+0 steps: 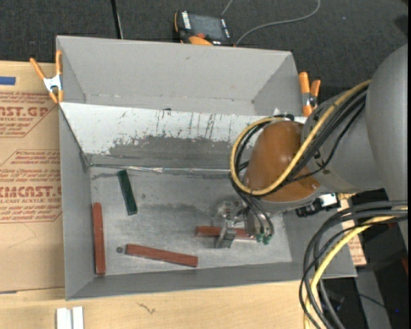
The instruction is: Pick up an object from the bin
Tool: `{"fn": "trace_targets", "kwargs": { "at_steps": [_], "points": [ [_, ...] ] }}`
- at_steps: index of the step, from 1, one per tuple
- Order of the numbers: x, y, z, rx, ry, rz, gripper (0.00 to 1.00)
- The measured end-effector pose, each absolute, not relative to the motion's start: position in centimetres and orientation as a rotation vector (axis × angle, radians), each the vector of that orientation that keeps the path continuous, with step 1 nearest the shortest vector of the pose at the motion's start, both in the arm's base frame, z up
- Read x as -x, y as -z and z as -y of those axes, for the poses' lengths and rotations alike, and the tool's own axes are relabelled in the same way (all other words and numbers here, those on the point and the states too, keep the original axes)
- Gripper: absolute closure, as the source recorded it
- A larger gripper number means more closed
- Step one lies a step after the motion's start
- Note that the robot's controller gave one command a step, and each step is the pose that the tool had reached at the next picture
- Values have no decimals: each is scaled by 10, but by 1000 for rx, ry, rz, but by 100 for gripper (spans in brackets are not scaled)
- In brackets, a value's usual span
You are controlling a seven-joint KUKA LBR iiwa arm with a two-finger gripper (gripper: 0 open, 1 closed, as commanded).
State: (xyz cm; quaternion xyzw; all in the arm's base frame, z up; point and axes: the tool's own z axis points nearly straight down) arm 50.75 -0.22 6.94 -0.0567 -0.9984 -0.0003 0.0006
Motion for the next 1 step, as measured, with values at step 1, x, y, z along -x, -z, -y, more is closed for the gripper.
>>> {"fn": "trace_targets", "kwargs": {
  "at_steps": [1],
  "points": [
    [-514, -228, -20, 165, 3, 3146, 100]
  ]
}}
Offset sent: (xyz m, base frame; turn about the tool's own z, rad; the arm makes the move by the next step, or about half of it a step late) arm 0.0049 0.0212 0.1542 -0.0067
